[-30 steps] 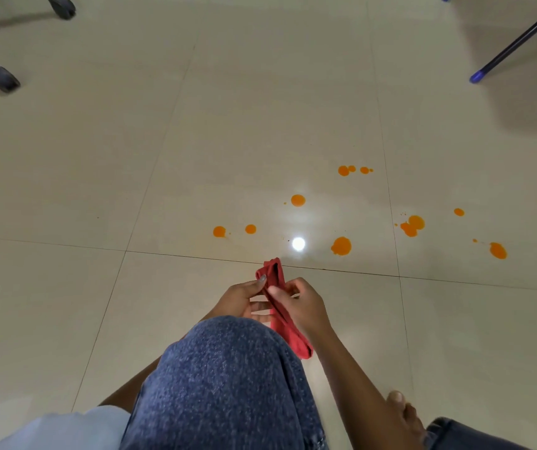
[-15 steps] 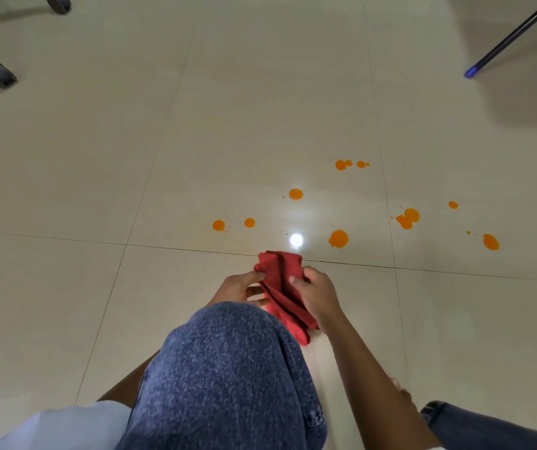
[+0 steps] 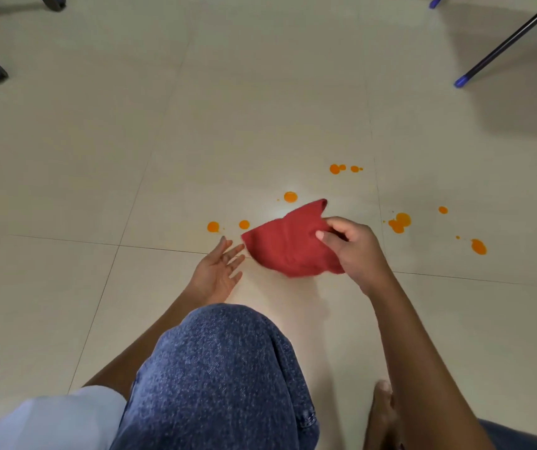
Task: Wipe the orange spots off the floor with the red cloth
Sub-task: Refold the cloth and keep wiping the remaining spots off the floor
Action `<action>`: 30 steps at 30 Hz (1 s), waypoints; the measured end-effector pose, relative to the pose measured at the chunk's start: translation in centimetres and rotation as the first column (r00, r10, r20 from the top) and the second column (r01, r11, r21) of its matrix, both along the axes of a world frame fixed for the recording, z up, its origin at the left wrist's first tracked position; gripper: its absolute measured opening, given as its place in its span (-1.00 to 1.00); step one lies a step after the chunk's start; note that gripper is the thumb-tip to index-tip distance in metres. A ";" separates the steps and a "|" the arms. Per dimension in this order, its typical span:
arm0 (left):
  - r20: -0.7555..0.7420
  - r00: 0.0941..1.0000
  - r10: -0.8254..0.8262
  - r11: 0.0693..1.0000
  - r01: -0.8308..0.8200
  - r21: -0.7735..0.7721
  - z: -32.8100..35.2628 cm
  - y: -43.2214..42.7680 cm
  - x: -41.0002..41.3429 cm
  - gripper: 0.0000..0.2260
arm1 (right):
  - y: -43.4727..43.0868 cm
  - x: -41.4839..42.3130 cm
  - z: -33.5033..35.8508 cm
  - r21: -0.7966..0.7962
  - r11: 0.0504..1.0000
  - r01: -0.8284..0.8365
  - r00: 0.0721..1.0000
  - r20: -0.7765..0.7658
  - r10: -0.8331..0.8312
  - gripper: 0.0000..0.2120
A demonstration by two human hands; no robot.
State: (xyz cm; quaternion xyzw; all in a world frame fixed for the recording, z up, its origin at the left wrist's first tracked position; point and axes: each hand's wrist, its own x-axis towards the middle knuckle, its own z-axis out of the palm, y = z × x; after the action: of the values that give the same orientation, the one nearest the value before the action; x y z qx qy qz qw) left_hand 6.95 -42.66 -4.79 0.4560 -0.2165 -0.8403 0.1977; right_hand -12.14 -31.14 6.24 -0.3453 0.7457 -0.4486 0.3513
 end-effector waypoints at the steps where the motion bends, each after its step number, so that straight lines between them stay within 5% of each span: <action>1: -0.009 1.000 -0.022 1.000 0.022 0.015 -0.2 -0.3 -0.2 -0.51 | -0.2 0.4 0.4 0.003 0.998 -0.057 0.995 -0.081 0.057 -0.85; 6: -0.072 0.980 -0.187 0.974 0.194 0.118 -0.9 0.9 0.3 -0.43 | 0.9 6.2 -3.8 0.364 0.874 -0.322 0.772 -0.433 0.465 -0.71; 9: 0.161 0.940 -0.301 0.953 0.295 0.064 -1.5 2.1 0.7 -0.48 | 3.1 10.0 -7.9 0.555 0.733 -0.392 0.680 -0.362 0.638 -0.70; 11: 0.444 0.766 -0.465 0.850 0.526 -0.017 -2.3 2.2 1.1 -0.41 | 4.6 11.4 -9.9 0.649 0.641 -0.411 0.686 -0.243 0.686 -0.68; 13: 0.637 0.585 -0.502 0.734 0.678 -0.044 -3.0 2.4 1.2 -0.58 | 5.6 12.1 -11.3 0.687 0.662 -0.300 0.694 -0.318 0.646 -0.67; 17: 0.807 0.385 -0.447 0.598 0.800 -0.050 -3.1 2.9 1.0 -0.87 | 6.9 13.2 -12.5 0.797 0.536 -0.276 0.688 -0.226 0.690 -0.68; 20: 0.837 0.254 -0.485 0.492 0.871 0.021 -2.9 2.9 1.0 -0.83 | 6.9 12.8 -12.0 0.703 0.640 -0.309 0.812 -0.155 0.563 -0.67; 22: 0.797 0.332 -0.504 0.544 0.839 -0.006 -2.6 2.5 1.5 -0.90 | 6.8 11.6 -11.6 0.592 0.757 -0.276 0.907 -0.099 0.408 -0.75; 26: 0.394 0.831 -0.391 0.894 0.445 -0.051 -2.1 1.6 1.7 -0.75 | 6.4 6.8 -11.2 0.528 0.820 -0.220 0.976 0.118 0.186 -0.81; 28: 0.133 0.951 -0.279 0.959 0.283 -0.016 -1.1 1.4 0.9 -0.74 | 6.1 3.8 -10.7 0.470 0.882 0.004 0.999 0.029 -0.020 -0.87; 30: 0.092 0.946 -0.312 0.944 0.319 -0.082 -0.1 1.5 -0.3 -0.74 | 5.5 1.5 -10.9 0.428 0.886 0.179 0.963 -0.259 -0.069 -0.86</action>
State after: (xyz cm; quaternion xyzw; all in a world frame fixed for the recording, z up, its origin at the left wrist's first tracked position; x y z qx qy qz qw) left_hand 6.68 -41.15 -4.93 0.4379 -0.3343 -0.8313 0.0736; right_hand -10.60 -25.61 -4.63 -0.2574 0.8859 -0.2422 0.3005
